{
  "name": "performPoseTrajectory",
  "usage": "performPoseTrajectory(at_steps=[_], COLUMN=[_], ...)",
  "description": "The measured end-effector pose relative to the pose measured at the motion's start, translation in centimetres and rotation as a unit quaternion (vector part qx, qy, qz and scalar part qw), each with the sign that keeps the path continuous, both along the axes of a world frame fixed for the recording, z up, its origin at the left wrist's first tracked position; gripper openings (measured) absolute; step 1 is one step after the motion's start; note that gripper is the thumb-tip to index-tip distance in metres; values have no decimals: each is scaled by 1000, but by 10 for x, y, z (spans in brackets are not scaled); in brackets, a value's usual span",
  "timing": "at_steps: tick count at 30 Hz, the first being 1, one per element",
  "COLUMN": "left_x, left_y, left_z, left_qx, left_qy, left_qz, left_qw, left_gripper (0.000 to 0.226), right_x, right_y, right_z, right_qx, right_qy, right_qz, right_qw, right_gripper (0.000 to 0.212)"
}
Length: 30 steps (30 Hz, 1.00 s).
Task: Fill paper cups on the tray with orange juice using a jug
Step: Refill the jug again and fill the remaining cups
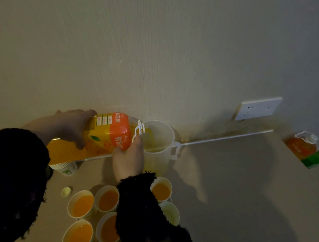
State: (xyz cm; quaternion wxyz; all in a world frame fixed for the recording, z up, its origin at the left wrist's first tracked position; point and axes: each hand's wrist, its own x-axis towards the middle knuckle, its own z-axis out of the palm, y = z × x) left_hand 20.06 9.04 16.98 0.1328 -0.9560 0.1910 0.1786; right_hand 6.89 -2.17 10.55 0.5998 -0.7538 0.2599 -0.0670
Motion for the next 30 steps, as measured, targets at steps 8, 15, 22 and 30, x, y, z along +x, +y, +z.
performPoseTrajectory(at_steps=[8, 15, 22, 30], left_x=[-4, -2, -1, -3], left_y=[-3, -3, -1, -5], left_z=[4, 2, 2, 3], left_qx=[8, 3, -7, 2], left_qy=[6, 8, 6, 5], left_qz=[7, 11, 1, 5], left_qw=[1000, 1000, 1000, 1000], left_gripper=[109, 111, 110, 109], right_x=[-3, -5, -4, -5], right_y=[-3, -4, -6, -8], right_z=[3, 4, 4, 6], right_qx=[13, 13, 18, 23], right_qy=[1, 4, 0, 1], right_qz=[6, 10, 6, 8], right_qw=[1000, 1000, 1000, 1000], right_gripper=[46, 50, 47, 44])
